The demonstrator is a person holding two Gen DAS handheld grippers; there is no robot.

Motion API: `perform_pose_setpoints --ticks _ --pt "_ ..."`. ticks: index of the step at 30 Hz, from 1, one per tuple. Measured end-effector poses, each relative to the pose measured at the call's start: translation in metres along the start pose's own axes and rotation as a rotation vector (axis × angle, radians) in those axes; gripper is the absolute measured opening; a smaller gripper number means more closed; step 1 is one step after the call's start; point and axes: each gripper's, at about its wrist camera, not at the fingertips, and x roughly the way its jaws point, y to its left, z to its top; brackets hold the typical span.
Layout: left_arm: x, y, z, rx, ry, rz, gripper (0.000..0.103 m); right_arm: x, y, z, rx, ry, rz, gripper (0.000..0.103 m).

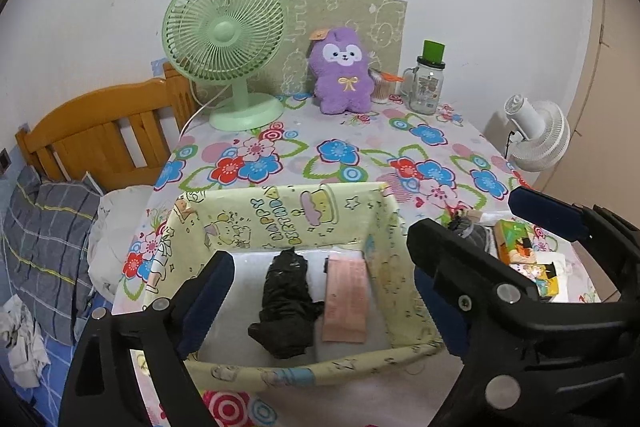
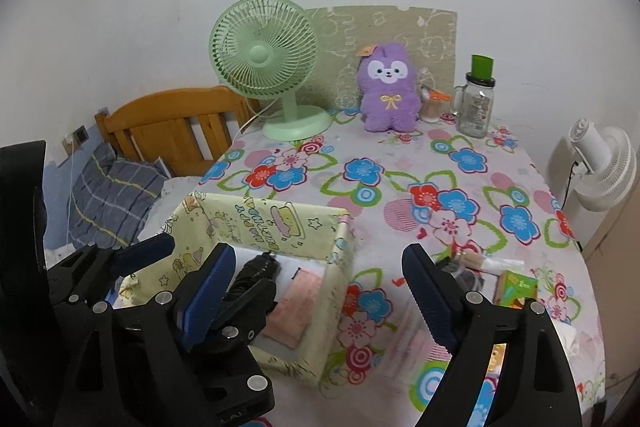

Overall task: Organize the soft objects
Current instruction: 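Open both tools to drop the black bundle and pink pack into the box, then move both open tools back toward the remaining items on the table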

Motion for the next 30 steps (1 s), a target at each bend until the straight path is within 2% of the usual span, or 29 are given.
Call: perform_pose_setpoints --ticks 12,30 --pt "-0.026 -0.037 -0.003 0.027 -0.049 0.018 0.100 -0.040 -0.028 -0.009 0.016 -0.044 -0.032 0.096" --pt "-0.047 -0.094 -0.011 0.034 -0.086 -0.043 0.103 -0.092 -0.076 -0.026 0.049 -0.102 -0.124 0.100"
